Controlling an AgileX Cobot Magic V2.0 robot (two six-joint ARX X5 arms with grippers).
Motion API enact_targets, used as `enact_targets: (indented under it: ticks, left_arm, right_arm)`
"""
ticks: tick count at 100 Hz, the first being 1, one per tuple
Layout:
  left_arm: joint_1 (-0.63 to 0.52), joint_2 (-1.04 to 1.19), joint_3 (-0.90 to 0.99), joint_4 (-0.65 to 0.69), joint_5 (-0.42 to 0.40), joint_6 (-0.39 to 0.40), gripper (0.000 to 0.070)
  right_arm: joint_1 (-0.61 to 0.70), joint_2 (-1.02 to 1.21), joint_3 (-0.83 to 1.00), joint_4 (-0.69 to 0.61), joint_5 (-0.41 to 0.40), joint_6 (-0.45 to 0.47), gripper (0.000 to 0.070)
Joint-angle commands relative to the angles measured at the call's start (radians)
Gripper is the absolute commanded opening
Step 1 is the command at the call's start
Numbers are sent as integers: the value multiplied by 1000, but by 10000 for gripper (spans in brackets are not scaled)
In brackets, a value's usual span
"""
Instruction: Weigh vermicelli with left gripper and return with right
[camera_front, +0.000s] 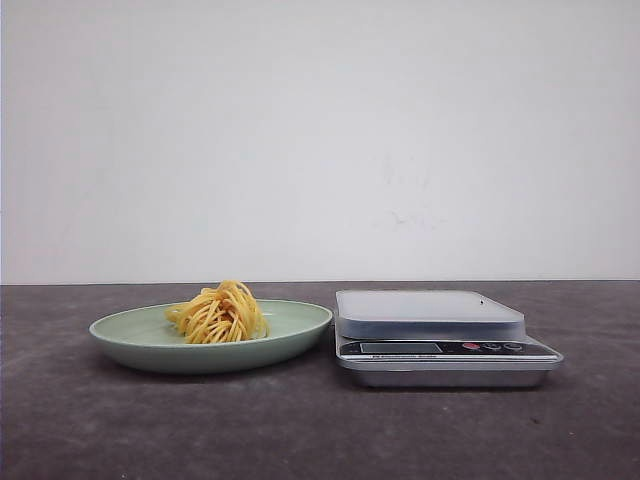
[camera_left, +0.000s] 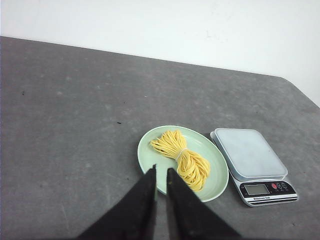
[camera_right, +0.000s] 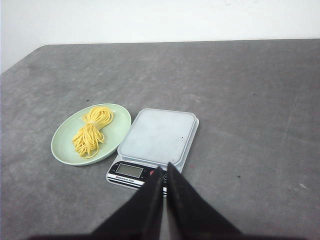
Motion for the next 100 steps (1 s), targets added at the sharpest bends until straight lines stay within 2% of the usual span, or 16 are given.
enact_targets:
  ticks: [1, 27, 46, 61, 84, 100]
  left_arm:
    - [-4, 3, 9, 11, -3, 7, 0]
    - [5, -1, 9, 13, -3, 7, 0]
    - [132, 1, -12, 49, -7, 79, 0]
    - [294, -12, -112, 252, 8, 195, 0]
    - [460, -57, -356, 575, 74, 273, 0]
    - [537, -121, -554, 735, 178, 287, 0]
  right_arm:
    - [3, -1, 12, 8, 0, 16, 1]
    - [4, -1, 12, 8, 1, 16, 1]
    - [4, -1, 12, 8, 1, 16, 1]
    - [4, -1, 12, 8, 1, 16, 1]
    - [4, -1, 12, 8, 1, 16, 1]
    - [4, -1, 12, 8, 1, 16, 1]
